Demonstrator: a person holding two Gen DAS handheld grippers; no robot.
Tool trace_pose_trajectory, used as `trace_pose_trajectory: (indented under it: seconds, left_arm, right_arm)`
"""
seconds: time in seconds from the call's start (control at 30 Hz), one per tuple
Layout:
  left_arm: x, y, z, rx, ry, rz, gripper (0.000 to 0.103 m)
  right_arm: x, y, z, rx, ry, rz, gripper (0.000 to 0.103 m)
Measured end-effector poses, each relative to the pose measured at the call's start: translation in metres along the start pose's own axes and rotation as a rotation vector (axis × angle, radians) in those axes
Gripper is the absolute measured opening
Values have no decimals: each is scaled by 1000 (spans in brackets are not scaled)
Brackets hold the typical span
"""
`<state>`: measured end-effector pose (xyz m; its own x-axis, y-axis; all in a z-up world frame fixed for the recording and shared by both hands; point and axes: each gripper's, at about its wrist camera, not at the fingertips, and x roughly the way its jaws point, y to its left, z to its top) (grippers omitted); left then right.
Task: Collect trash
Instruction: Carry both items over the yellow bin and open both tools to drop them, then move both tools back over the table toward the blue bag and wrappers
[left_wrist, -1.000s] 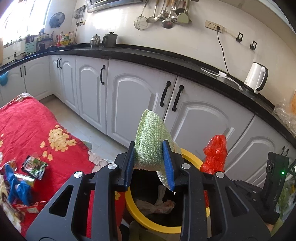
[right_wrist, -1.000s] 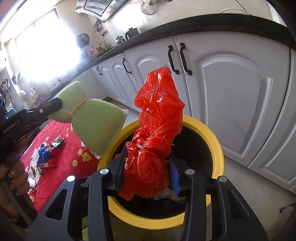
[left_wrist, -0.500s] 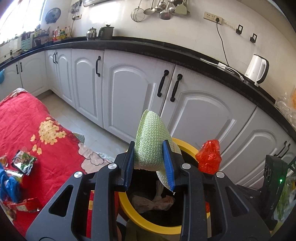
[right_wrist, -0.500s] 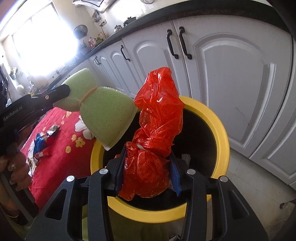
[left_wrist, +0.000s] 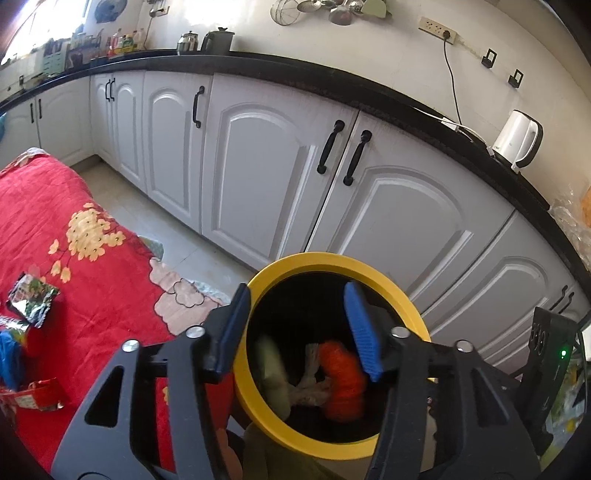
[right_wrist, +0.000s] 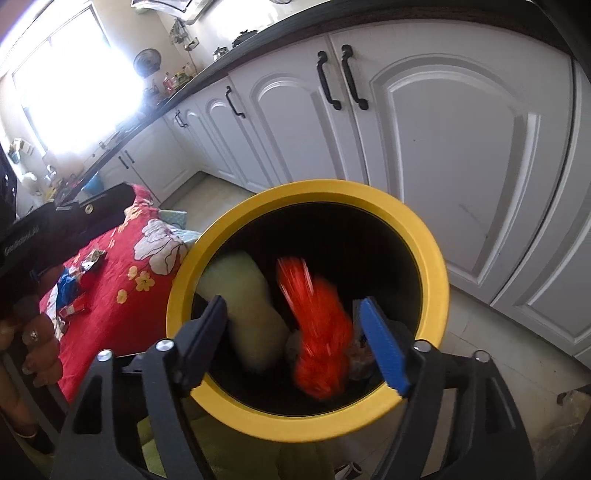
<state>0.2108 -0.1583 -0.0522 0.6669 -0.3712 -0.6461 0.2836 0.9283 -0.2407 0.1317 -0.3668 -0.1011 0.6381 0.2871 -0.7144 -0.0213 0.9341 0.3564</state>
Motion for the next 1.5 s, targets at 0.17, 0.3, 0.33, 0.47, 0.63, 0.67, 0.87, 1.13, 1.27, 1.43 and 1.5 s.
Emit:
trace_pose_trajectory:
  seconds: [0.17,0.3,0.33,0.47,0.63,0.67,0.87,1.13,1.27,1.43,1.5]
  left_arm:
    - [-9,2,-1,6,-18,22,77]
    - [-21,3,-1,8,-46,37,92]
    - [-24,4,-1,7,-52,43,92]
    - [-37,8,-2,2,-73,63,92]
    - [-55,17,-6,-8,-97,89,92]
    - [-58,18,-7,-8,-101,97,92]
    - [-83,33,-10,-28,-132,145,92]
    - [-116,52,-13,-34,-185,207,92]
    - [-131,61,-15,-43,-206,226,92]
    - [-149,72,-17,-54,-238,255,92]
    - [-155,76,-19,-62,-246,259,92]
  right_arm:
    - [-5,0,1,4,-21,-9,84]
    - [-9,1,3,4,-46,-23,89]
    - [-10,1,4,4,-51,-27,89]
    - [-15,3,6,1,-69,-36,90]
    - [-22,10,9,-13,-93,-39,90]
    - [-25,13,10,-21,-102,-37,90]
    - [-35,34,15,-66,-147,-19,90]
    - [-46,67,17,-139,-182,15,90]
    - [-50,85,15,-172,-190,35,90]
    - [-51,108,14,-211,-194,62,90]
    - [-52,116,13,-229,-194,71,90]
